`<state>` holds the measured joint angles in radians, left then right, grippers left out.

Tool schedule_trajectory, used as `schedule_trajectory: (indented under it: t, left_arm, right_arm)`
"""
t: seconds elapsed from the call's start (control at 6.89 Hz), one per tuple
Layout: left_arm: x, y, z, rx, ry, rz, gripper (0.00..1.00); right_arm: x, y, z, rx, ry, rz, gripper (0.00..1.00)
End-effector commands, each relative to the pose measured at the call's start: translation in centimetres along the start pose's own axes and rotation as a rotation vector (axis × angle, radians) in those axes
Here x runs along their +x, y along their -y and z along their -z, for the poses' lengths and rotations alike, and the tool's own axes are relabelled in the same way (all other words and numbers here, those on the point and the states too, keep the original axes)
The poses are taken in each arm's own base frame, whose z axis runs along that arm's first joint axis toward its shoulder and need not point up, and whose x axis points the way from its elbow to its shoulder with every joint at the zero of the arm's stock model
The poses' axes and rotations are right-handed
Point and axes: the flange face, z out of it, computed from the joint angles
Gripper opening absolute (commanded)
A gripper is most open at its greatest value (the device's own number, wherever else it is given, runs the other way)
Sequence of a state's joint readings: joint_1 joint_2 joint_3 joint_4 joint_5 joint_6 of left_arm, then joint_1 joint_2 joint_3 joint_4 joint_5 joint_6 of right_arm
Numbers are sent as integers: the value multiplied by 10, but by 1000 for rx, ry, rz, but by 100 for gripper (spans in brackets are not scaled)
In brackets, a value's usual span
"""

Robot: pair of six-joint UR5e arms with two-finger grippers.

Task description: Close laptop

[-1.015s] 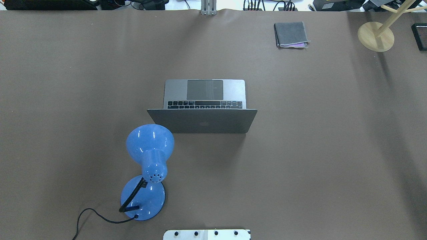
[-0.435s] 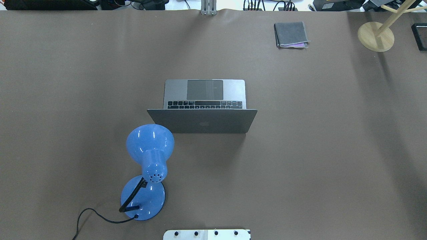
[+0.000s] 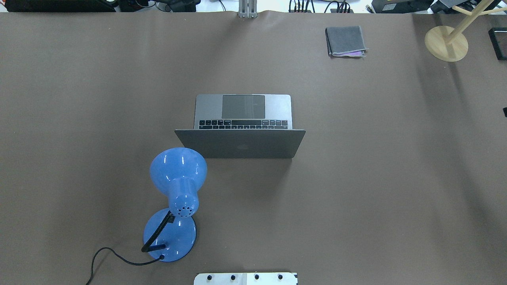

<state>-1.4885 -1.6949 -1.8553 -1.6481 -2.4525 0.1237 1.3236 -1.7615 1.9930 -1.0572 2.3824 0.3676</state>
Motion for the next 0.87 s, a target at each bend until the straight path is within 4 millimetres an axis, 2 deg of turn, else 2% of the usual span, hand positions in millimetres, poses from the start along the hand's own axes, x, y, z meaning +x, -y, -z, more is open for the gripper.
schedule_trajectory:
  t: [0.0,0.15,0.44,0.58,0.73]
  left_arm:
    - [57,20,-32,46,-72,96,98]
    - [91,26,-50,32,-118,170,98]
    - [161,33,-59,3,-196,302,97]
    - [193,33,-61,-19,-229,355,97]
    - [213,32,-65,-37,-251,380,97]
  right_arm:
    - [-80,8,-10,7,76,-143,99]
    - [-112,5,-19,-2,78,-215,99]
    - [-176,-8,-37,-31,78,-371,99]
    - [-205,-7,-33,-56,56,-403,99]
    - [-232,-2,-34,-94,30,-422,99]
